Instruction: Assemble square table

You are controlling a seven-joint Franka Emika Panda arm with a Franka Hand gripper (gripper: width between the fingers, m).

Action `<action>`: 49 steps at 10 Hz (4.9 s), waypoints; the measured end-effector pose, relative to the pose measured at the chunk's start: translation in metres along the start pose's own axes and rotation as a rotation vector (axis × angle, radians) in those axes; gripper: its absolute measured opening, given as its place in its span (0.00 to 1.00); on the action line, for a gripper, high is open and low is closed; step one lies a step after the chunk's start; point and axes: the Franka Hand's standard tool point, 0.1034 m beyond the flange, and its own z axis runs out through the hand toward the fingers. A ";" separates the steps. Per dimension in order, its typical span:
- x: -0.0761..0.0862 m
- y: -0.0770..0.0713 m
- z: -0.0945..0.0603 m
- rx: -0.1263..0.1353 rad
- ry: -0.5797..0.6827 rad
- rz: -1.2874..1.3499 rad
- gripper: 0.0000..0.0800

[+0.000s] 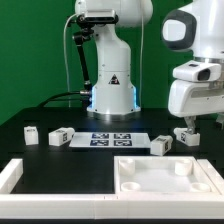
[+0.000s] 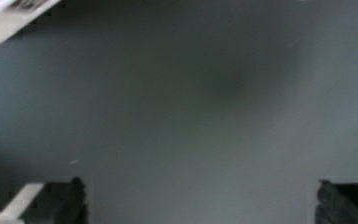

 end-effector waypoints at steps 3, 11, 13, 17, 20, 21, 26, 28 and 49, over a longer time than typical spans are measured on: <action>-0.004 0.008 -0.001 -0.021 -0.173 0.001 0.81; -0.057 0.001 0.021 -0.053 -0.741 0.102 0.81; -0.048 -0.005 0.032 0.013 -0.934 0.173 0.81; -0.050 -0.009 0.045 0.024 -0.967 0.236 0.81; -0.050 -0.009 0.046 0.024 -0.967 0.236 0.68; -0.050 -0.009 0.046 0.024 -0.968 0.236 0.50; -0.051 -0.009 0.046 0.024 -0.969 0.236 0.02; -0.051 -0.009 0.046 0.024 -0.969 0.236 0.01; -0.070 -0.011 0.048 0.090 -0.944 0.693 0.61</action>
Offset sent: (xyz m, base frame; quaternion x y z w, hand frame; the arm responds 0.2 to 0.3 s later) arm 0.0000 0.0000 0.0000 0.0000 -0.1296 0.0000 0.9916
